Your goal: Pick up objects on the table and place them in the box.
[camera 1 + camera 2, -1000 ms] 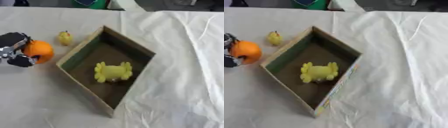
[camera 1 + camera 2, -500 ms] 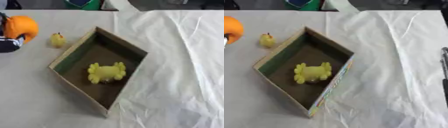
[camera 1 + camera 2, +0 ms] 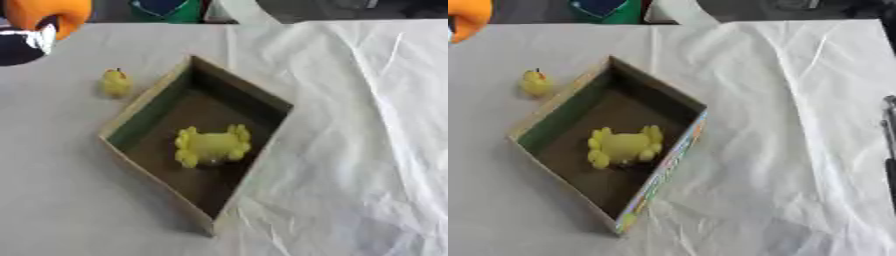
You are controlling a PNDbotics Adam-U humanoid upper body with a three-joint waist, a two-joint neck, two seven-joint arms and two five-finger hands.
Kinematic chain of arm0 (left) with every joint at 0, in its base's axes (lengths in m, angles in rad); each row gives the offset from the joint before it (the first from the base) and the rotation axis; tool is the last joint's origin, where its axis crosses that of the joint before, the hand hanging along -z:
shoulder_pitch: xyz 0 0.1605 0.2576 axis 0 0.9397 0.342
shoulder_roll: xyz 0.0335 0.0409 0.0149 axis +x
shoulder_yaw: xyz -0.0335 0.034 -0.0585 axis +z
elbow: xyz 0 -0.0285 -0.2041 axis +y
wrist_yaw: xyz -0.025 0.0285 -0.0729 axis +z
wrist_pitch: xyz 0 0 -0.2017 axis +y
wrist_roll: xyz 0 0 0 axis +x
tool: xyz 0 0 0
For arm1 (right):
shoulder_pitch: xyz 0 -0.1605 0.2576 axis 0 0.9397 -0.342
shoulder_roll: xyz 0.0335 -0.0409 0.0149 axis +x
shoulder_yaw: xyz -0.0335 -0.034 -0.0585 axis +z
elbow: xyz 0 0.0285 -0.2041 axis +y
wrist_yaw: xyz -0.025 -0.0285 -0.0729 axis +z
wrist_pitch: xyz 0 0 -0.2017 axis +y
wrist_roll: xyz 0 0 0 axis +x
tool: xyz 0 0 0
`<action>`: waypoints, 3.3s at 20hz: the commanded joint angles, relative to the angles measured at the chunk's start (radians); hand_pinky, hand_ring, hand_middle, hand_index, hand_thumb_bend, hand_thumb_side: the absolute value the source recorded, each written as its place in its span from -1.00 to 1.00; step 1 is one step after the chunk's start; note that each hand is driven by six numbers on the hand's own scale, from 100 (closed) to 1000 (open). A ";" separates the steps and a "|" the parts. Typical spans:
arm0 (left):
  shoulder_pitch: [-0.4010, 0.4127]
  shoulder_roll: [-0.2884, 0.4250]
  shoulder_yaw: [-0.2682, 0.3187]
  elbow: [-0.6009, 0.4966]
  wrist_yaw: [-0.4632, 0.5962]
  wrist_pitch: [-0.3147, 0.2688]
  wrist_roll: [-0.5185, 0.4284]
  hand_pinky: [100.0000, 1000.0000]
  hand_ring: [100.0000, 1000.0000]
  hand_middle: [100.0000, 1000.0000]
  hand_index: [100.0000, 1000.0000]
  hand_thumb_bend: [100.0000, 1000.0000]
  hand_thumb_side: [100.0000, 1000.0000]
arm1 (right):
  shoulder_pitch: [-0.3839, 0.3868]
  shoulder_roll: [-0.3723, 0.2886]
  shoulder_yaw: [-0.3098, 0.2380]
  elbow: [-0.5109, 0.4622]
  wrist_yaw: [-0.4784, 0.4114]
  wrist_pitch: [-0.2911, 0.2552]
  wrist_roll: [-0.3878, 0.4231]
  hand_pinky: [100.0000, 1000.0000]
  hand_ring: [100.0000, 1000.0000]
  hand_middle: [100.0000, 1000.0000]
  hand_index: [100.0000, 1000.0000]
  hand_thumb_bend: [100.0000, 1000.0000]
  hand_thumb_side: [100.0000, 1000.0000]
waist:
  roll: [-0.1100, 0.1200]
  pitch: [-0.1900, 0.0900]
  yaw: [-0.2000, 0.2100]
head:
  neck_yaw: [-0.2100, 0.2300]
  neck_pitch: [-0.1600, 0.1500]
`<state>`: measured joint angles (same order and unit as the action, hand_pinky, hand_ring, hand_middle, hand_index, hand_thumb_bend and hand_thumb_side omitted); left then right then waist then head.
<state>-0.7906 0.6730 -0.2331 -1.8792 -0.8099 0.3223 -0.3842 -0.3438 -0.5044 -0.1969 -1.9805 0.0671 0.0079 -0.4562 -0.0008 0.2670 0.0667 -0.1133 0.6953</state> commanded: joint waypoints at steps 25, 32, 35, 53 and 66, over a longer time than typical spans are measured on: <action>-0.049 -0.272 -0.205 -0.019 -0.127 -0.179 -0.183 -0.63 -0.15 -0.26 -0.07 -1.00 -0.62 | -0.012 -0.023 -0.005 -0.019 -0.009 -0.009 0.006 0.32 -0.02 -0.19 0.33 -1.00 -0.24 | 0.003 -0.018 0.012 | 0.034 0.020; -0.042 -0.280 -0.267 0.053 -0.163 -0.243 -0.267 -0.45 -0.02 -0.17 0.05 -1.00 -0.68 | -0.010 -0.022 -0.005 -0.019 -0.010 -0.008 0.006 0.32 -0.02 -0.19 0.33 -1.00 -0.24 | -0.001 -0.012 0.011 | 0.032 0.008; -0.042 -0.282 -0.286 0.075 -0.168 -0.271 -0.319 -0.34 0.06 -0.08 0.16 -1.00 -0.71 | -0.010 -0.021 -0.005 -0.019 -0.010 -0.007 0.007 0.32 -0.02 -0.19 0.32 -1.00 -0.24 | -0.002 -0.011 0.010 | 0.033 0.006; -0.039 -0.289 -0.274 0.092 -0.249 -0.369 -0.498 0.33 0.71 0.62 0.93 0.24 1.00 | -0.006 -0.019 -0.008 -0.019 -0.011 -0.005 0.009 0.33 -0.02 -0.19 0.33 -1.00 -0.24 | -0.002 -0.009 0.009 | 0.032 0.003; -0.044 -0.251 -0.102 -0.062 -0.239 -0.235 -0.318 0.26 0.67 0.60 0.89 0.17 1.00 | -0.004 -0.016 -0.011 -0.019 -0.010 -0.007 0.007 0.33 -0.02 -0.19 0.33 -1.00 -0.25 | -0.013 -0.011 0.012 | 0.001 -0.009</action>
<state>-0.8195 0.3971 -0.3686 -1.9099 -1.0572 0.0707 -0.7226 -0.3420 -0.5043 -0.1970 -1.9805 0.0599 0.0023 -0.4479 -0.0129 0.2745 0.0791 -0.1036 0.6967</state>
